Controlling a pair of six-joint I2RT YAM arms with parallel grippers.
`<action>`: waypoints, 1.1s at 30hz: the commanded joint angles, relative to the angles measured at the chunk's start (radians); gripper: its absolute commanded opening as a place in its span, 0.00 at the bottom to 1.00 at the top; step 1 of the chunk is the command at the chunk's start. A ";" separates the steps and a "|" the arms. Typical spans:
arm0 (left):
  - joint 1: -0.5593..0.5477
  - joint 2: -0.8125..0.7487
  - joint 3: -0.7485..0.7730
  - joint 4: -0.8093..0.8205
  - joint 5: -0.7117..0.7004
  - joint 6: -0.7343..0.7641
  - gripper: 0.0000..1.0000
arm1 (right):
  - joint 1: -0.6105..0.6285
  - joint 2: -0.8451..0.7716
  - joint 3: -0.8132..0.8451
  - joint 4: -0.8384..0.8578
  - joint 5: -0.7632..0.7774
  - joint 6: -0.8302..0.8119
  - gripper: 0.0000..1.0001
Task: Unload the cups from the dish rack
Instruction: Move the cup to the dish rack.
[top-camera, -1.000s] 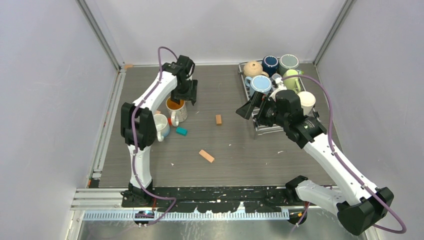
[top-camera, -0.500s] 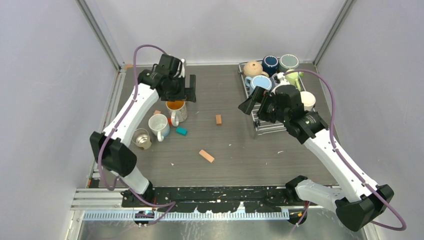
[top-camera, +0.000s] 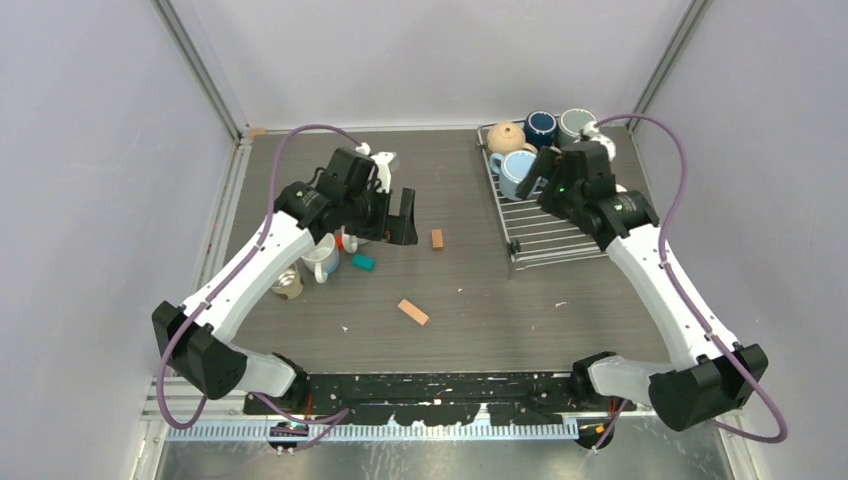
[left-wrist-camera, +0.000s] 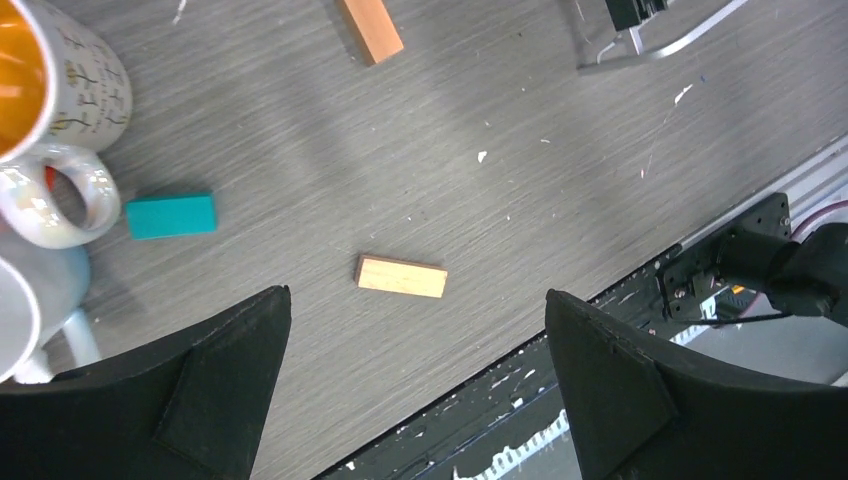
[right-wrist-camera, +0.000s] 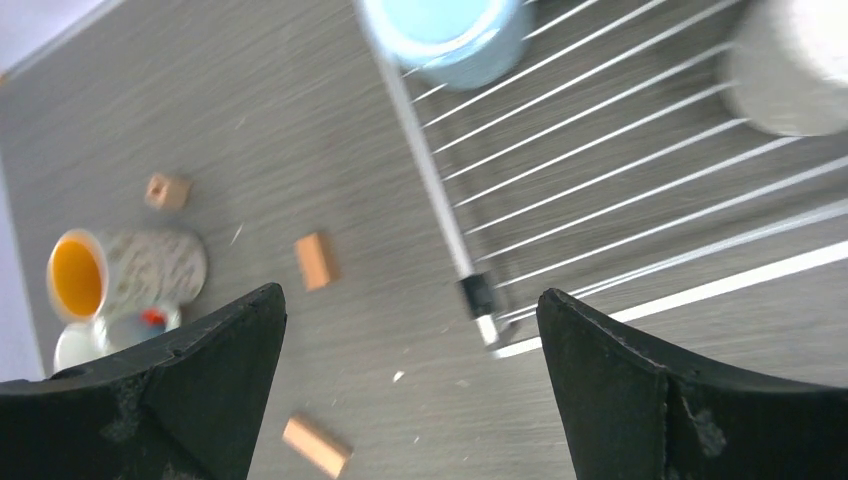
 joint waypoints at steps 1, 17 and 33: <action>-0.009 -0.025 -0.049 0.080 0.055 0.005 1.00 | -0.165 0.009 0.052 -0.049 0.055 -0.026 1.00; -0.018 -0.053 -0.133 0.155 0.087 0.018 1.00 | -0.569 0.268 0.216 -0.041 -0.004 -0.120 1.00; -0.018 -0.051 -0.153 0.167 0.103 0.016 1.00 | -0.677 0.520 0.361 -0.009 -0.170 -0.071 1.00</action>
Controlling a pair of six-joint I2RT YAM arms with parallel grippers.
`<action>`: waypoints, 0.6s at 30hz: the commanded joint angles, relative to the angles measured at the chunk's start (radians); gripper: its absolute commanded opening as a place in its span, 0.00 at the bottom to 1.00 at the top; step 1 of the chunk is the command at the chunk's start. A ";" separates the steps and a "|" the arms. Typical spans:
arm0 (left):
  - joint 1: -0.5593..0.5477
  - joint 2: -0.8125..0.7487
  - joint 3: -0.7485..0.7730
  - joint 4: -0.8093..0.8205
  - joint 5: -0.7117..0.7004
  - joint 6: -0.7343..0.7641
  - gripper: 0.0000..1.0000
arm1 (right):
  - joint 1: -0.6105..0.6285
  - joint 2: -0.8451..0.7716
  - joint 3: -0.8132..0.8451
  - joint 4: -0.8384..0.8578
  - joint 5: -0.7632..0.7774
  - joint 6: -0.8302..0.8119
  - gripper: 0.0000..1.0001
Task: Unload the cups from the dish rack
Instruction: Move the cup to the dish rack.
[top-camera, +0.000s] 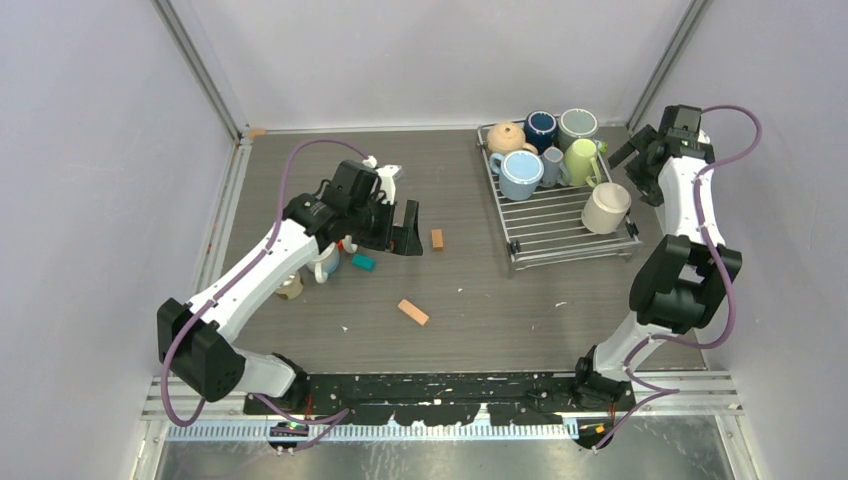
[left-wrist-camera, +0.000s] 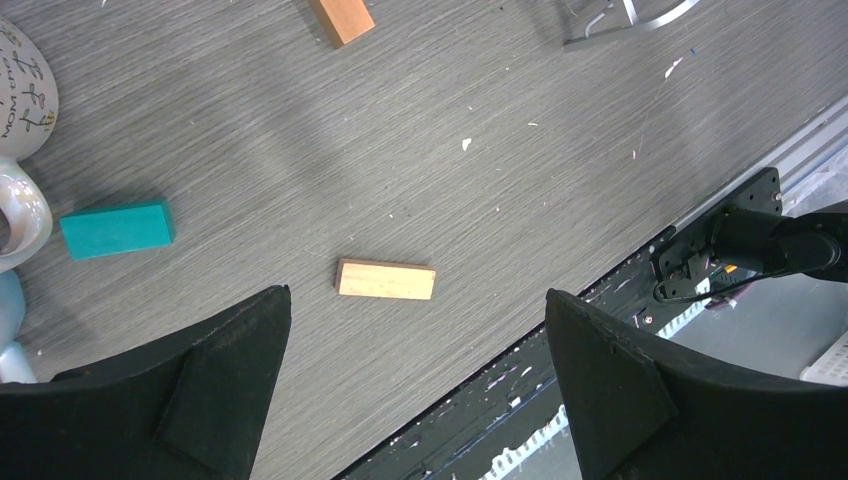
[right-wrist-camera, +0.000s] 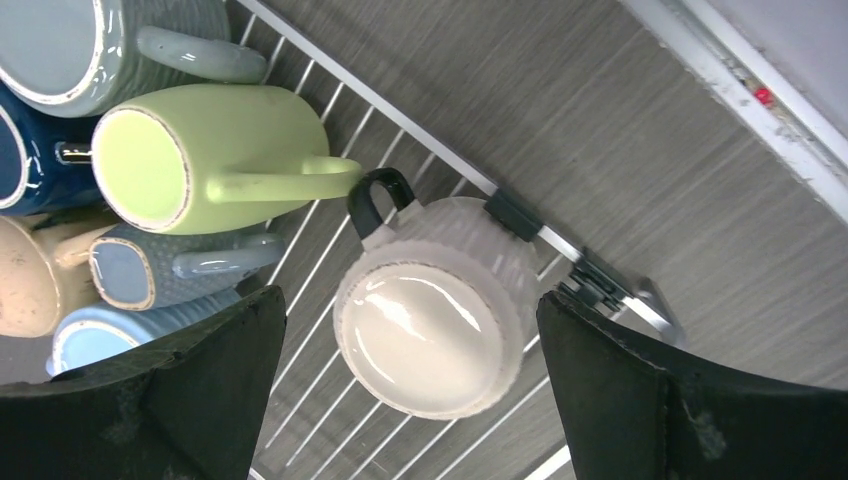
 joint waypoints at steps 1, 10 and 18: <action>-0.004 -0.033 -0.005 0.042 0.019 0.015 1.00 | 0.003 0.022 0.052 0.036 -0.058 0.032 1.00; -0.003 -0.027 -0.008 0.045 0.025 0.012 1.00 | 0.004 -0.004 -0.036 0.053 -0.060 0.065 1.00; -0.004 -0.023 -0.007 0.045 0.027 0.012 1.00 | 0.023 -0.044 -0.120 0.091 -0.065 0.075 1.00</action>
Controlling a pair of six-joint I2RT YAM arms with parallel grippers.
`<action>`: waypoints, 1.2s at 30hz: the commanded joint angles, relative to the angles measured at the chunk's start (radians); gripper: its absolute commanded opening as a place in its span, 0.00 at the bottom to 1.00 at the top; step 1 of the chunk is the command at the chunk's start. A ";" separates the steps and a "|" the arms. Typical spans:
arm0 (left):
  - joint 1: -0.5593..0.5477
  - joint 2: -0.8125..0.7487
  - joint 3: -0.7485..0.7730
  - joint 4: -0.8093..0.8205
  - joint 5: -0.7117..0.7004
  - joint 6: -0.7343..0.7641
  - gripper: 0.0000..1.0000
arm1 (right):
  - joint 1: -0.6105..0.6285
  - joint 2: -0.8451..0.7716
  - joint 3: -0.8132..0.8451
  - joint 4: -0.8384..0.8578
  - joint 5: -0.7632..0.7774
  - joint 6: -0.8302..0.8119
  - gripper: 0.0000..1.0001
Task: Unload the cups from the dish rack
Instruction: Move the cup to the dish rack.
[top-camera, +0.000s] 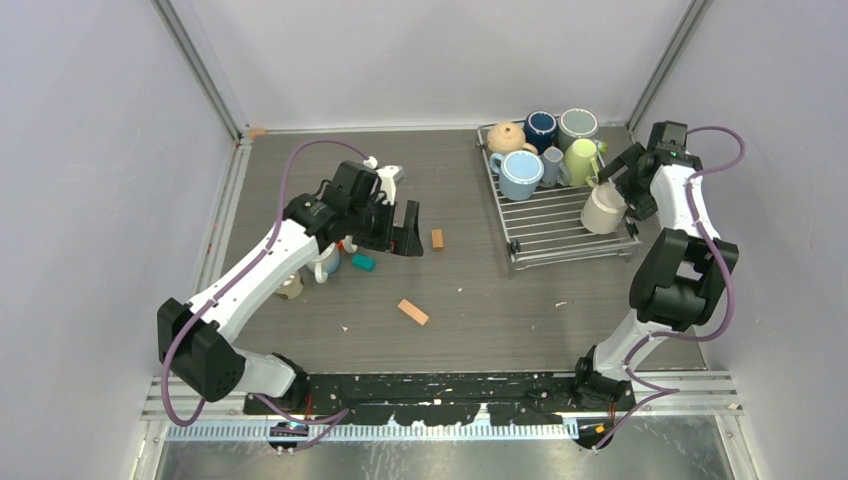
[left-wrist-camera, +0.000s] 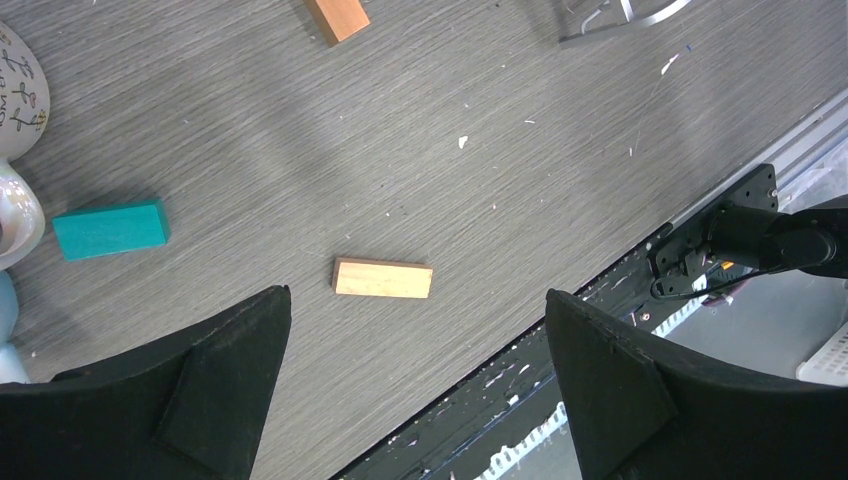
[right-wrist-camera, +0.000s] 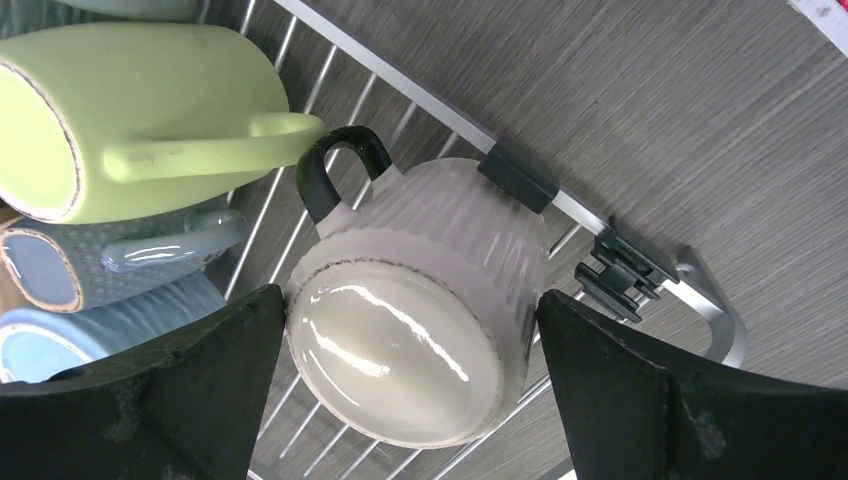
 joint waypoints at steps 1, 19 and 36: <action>-0.004 -0.023 -0.003 0.043 0.017 0.012 1.00 | 0.024 -0.079 -0.033 0.051 -0.009 0.023 1.00; -0.004 -0.014 -0.007 0.044 0.026 0.009 1.00 | 0.128 -0.134 -0.129 0.130 -0.058 0.138 1.00; -0.004 -0.002 -0.007 0.043 0.025 0.010 1.00 | 0.218 -0.170 -0.107 0.119 -0.026 0.158 1.00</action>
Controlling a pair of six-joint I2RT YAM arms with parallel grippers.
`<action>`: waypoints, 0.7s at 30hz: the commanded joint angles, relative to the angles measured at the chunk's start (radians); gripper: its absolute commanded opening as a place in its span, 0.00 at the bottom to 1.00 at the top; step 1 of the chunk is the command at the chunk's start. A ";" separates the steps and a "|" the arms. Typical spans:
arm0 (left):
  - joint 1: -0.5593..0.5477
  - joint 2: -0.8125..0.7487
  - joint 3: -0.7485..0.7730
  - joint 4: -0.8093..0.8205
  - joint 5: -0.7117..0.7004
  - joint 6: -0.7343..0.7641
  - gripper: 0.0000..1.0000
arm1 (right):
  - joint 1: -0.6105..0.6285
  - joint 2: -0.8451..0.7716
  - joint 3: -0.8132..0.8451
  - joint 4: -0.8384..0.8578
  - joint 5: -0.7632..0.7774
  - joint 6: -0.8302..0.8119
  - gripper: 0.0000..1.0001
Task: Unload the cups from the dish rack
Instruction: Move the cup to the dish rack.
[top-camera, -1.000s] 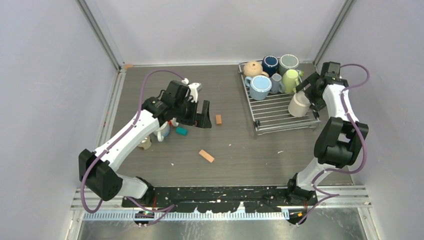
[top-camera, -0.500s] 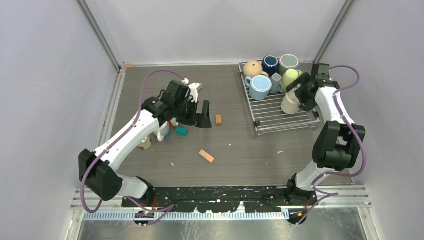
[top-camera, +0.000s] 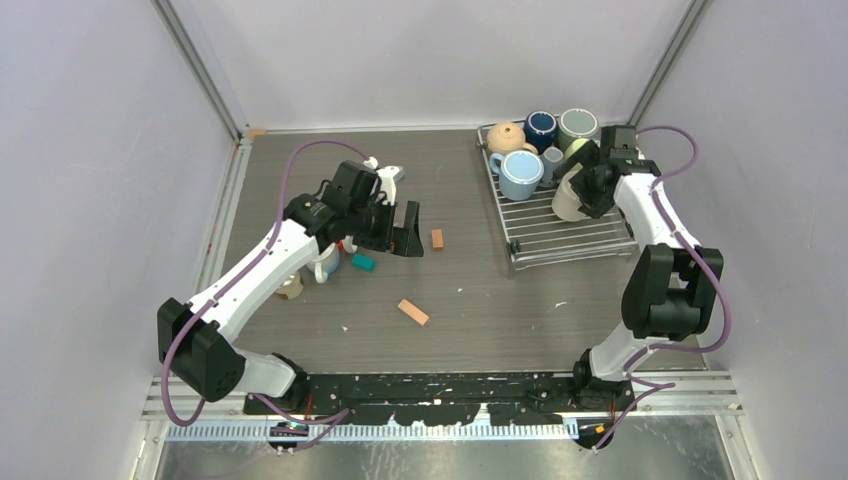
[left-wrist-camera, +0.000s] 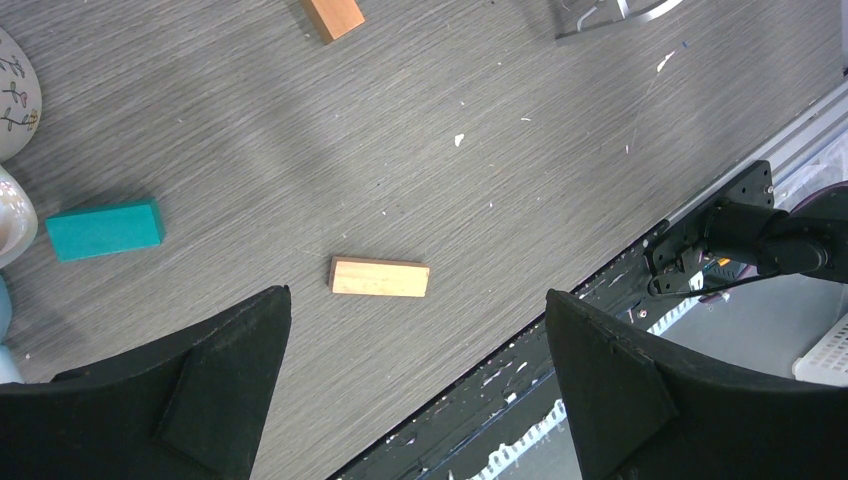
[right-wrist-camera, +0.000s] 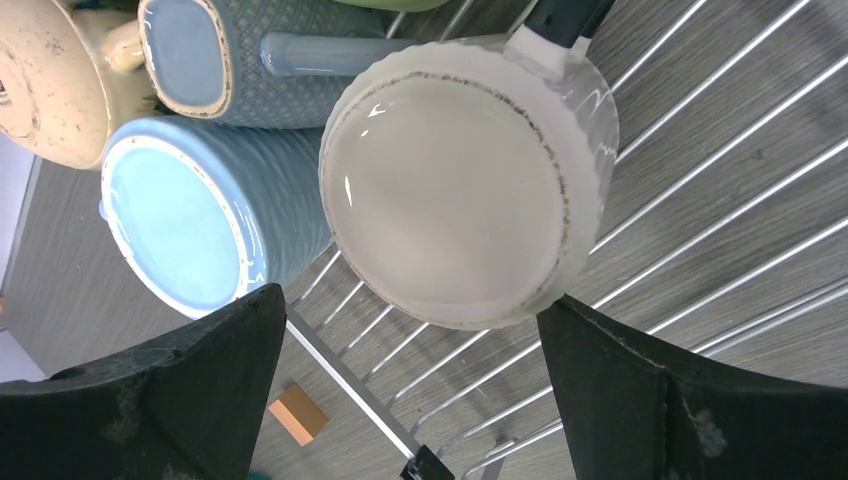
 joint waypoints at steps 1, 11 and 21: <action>-0.004 -0.001 -0.005 0.042 0.016 0.011 1.00 | -0.003 -0.085 0.045 -0.011 0.057 -0.012 1.00; -0.004 0.004 -0.005 0.043 0.019 0.010 1.00 | -0.111 -0.055 0.159 -0.029 0.057 -0.078 1.00; -0.004 0.007 -0.005 0.040 0.015 0.011 1.00 | -0.125 0.065 0.185 0.067 -0.042 -0.085 1.00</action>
